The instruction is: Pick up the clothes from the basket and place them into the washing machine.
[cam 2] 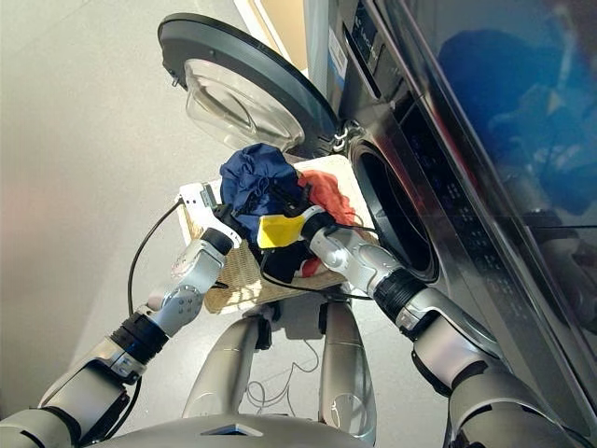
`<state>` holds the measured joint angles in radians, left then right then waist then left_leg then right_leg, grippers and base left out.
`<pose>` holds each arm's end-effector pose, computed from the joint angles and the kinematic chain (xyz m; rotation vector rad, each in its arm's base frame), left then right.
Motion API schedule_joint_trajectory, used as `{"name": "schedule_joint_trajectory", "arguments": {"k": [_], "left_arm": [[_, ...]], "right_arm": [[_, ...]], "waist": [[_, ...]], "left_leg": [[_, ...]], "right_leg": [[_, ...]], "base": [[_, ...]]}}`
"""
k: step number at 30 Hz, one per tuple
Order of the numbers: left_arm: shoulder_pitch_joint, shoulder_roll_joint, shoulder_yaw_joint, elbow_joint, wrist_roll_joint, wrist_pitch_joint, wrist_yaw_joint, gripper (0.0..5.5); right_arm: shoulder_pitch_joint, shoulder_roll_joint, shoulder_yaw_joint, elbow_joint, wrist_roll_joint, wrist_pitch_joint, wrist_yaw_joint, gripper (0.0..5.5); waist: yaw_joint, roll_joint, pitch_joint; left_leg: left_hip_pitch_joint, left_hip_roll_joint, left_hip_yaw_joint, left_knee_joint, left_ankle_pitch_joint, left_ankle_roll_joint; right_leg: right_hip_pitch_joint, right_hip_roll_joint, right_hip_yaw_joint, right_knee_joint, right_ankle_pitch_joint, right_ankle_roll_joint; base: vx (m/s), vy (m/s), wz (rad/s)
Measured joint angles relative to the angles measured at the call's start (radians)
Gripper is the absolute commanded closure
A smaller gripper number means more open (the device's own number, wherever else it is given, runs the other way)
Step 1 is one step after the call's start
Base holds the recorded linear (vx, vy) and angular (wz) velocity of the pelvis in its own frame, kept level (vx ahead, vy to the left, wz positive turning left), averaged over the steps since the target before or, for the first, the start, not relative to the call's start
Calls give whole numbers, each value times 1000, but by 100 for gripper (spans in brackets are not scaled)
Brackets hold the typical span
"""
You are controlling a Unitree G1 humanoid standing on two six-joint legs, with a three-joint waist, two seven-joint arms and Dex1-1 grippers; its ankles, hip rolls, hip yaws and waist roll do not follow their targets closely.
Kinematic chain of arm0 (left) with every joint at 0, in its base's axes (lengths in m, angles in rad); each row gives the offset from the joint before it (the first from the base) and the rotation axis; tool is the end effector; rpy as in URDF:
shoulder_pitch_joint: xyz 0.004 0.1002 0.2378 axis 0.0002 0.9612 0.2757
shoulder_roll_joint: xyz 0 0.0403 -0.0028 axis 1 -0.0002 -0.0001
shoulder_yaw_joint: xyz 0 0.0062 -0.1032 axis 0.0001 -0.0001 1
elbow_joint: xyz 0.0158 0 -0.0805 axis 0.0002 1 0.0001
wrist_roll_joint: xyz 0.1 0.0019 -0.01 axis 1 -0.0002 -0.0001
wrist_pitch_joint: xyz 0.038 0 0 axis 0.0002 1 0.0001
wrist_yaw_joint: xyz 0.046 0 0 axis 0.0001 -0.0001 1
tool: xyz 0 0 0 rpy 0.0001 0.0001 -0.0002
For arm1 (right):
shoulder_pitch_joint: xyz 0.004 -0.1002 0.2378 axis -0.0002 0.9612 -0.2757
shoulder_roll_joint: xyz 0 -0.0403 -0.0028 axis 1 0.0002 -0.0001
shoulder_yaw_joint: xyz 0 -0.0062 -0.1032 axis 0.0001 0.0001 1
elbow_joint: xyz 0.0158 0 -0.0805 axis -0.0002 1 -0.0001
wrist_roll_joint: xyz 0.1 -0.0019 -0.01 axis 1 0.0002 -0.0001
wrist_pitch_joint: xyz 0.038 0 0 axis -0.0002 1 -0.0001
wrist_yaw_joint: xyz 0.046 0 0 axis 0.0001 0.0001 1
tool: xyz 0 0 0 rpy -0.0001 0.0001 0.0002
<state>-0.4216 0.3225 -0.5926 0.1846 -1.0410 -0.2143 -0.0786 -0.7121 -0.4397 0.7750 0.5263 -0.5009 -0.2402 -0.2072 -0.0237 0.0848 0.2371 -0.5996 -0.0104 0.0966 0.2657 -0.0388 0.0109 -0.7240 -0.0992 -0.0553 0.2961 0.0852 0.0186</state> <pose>0.2548 0.0971 0.0804 -0.5799 -0.0563 -0.5932 0.2953 -0.1091 0.0830 -1.2026 -0.5038 0.5436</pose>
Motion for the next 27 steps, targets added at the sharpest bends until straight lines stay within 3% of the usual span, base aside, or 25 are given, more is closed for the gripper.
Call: {"name": "schedule_joint_trajectory", "arguments": {"k": [4, 8, 11, 12, 16, 19, 25, 27], "left_arm": [[9, 2, 7, -5, -1, -1, -31, 0], [57, -51, 22, -7, -40, 3, -60, 0], [107, -76, 78, 0, -53, 0, -66, 0], [128, -98, 130, 13, -58, -1, -67, 0], [180, -118, 287, 69, -55, -66, -12, 0], [190, -119, 346, 137, -14, -105, 43, 0], [197, -133, 360, 279, 61, -121, 94, 0], [192, -141, 356, 335, 107, -126, 103, 0]], "right_arm": [[48, 0, -57, 22, 38, 17, -7, 550], [114, 34, -123, 61, 81, 24, -21, 550], [159, 42, -160, 63, 116, 34, -33, 550], [181, 53, -198, 67, 133, 34, -37, 550], [239, 79, -289, 93, 235, 36, -71, 550], [265, 106, -349, 144, 339, 35, -94, 550], [270, 122, -412, 179, 509, 25, -131, 550], [270, 145, -451, 201, 565, 9, -134, 550]], "waist": [[-1, -1, -7], [-2, -2, -12], [-2, -2, -12], [-1, -1, -13], [0, -1, -16], [2, -1, -23], [4, 2, -27], [8, 4, -28]], "left_leg": [[0, -3, 0, 0, 0, 0], [0, -5, 0, 0, 0, 1], [-1, -4, 2, 0, 0, 1], [-1, -2, 2, -1, 0, 1], [-2, 0, 3, 0, 0, 1], [-8, -1, 3, -1, 0, 1], [-39, -2, 5, -1, 2, 1], [-37, -3, 6, -2, 1, 1]], "right_leg": [[0, 0, 0, 0, 0, 1], [-1, 0, 1, 0, -3, 4], [-3, 1, 2, 0, -5, 7], [-3, 1, 3, 0, -7, 8], [-5, 0, 4, 0, -8, 8], [-11, -1, 4, -1, -8, 9], [-43, 0, 5, -1, -1, -1], [-42, 1, 6, -2, -7, 7]], "base": [[0, 0, 0], [0, 0, 0], [0, 0, 0], [0, 0, 0], [0, 0, 0], [0, 0, 0], [17, 2, 1], [0, 0, 0]]}}
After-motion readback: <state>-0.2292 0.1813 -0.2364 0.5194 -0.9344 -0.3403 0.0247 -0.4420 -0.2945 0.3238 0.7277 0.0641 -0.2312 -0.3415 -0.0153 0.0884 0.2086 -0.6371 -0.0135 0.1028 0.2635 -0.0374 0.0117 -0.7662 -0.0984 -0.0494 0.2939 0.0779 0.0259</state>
